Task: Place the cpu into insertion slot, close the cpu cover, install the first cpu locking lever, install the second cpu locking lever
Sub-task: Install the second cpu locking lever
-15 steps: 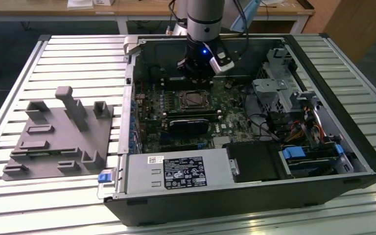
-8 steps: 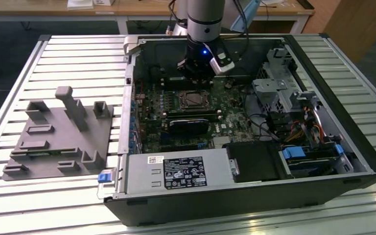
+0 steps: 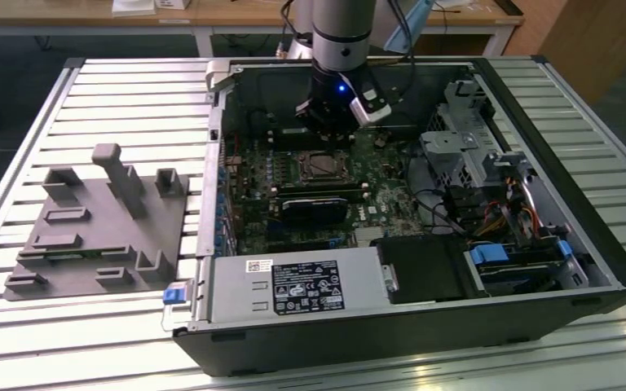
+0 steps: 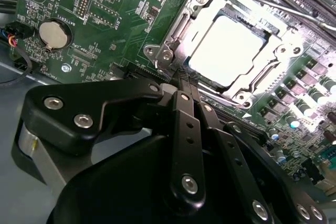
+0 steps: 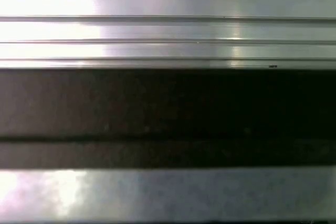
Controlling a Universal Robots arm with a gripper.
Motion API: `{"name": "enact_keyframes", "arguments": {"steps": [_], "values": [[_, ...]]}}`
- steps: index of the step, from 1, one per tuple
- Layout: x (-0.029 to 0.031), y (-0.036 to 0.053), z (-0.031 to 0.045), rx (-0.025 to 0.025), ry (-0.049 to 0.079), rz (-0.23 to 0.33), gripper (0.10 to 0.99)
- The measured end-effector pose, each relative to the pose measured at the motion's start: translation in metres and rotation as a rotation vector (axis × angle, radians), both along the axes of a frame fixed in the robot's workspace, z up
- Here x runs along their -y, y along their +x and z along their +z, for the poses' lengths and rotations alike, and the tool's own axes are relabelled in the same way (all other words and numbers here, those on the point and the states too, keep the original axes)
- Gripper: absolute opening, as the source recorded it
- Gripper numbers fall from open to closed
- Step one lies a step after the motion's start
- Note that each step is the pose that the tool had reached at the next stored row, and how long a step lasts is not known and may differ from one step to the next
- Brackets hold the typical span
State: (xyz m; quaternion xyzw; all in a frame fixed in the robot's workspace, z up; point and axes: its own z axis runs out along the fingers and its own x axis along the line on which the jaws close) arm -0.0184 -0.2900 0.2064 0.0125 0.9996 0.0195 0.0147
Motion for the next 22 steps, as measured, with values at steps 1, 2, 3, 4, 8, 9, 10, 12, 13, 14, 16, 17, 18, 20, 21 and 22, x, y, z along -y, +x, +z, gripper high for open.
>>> {"name": "enact_keyframes", "arguments": {"steps": [1, 2, 3, 4, 8, 9, 10, 12, 13, 14, 16, 17, 18, 20, 21, 22], "values": [[0.0004, 0.0001, 0.0000, 0.0000, 0.000, 0.000, 0.106], [0.0008, 0.0001, 0.0000, 0.0000, 0.000, 0.000, 0.106], [0.0012, 0.0002, 0.0000, 0.0000, 0.000, 0.000, 0.106], [0.0015, 0.0002, 0.0000, 0.0000, 0.000, 0.000, 0.106], [0.0025, 0.0002, 0.0000, 0.0000, 0.000, 0.000, 0.106], [0.0025, 0.0001, 0.0003, -0.0002, 0.000, 0.000, 0.106], [0.0026, 0.0001, 0.0010, -0.0002, 0.000, 0.000, 0.106], [0.0025, 0.0002, 0.0037, 0.0001, 0.000, 0.000, 0.106], [0.0025, 0.0002, 0.0057, 0.0000, 0.000, 0.000, 0.106], [0.0025, 0.0002, 0.0080, 0.0000, 0.000, 0.000, 0.106], [0.0025, 0.0002, 0.0133, -0.0001, 0.000, 0.000, 0.106], [0.0025, 0.0002, 0.0160, -0.0001, 0.000, 0.000, 0.106], [0.0025, 0.0002, 0.0183, 0.0000, 0.000, 0.000, 0.106], [0.0026, 0.0002, 0.0203, -0.0001, 0.000, 0.000, 0.106], [0.0030, 0.0002, 0.0204, 0.0000, 0.000, 0.000, 0.106], [0.0035, 0.0002, 0.0204, -0.0001, 0.000, 0.000, 0.106]]}}
